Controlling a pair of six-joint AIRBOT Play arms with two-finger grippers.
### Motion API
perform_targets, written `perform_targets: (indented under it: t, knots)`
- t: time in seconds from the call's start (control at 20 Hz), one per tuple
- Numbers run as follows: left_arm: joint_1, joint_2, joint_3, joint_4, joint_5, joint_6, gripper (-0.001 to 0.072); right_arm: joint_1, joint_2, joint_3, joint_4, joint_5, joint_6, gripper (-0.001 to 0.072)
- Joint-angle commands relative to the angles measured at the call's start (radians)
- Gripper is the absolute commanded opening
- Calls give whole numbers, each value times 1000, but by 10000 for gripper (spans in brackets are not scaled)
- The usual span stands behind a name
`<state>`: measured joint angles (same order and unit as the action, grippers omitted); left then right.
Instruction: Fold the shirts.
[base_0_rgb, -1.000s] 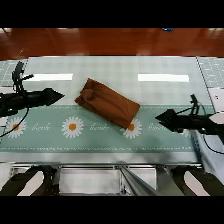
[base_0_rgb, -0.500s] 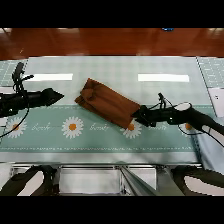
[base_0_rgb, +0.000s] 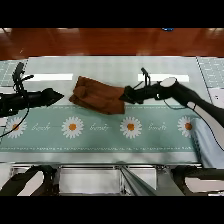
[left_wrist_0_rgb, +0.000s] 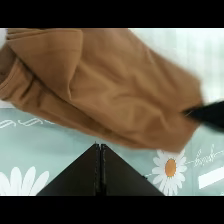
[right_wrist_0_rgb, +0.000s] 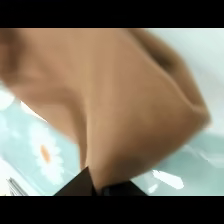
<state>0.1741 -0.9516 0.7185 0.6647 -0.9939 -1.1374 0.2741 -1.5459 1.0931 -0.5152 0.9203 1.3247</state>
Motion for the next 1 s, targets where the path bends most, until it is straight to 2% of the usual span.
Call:
perform_targets:
  t: [0.0, 0.15, 0.35, 0.65, 0.85, 0.95]
  knots:
    - [-10, -20, 0, 0, -6, 0, 19, -24, -8, 316, -243, 158, 154, 25]
    - [-69, -66, 0, 0, -9, 0, 19, -119, -8, 598, -394, 304, 266, 25]
    - [-182, -116, 0, 0, 19, 0, 19, -294, -2, 816, -414, 500, 314, 24]
    - [-271, -127, 0, 0, 75, 0, 19, -591, 108, 859, -425, 653, 377, 25]
    - [-283, -127, 0, 0, 75, 0, 19, -764, 201, 858, -570, 784, 420, 24]
    - [-283, -127, 0, 0, 75, 0, 19, -840, 238, 846, -602, 889, 385, 24]
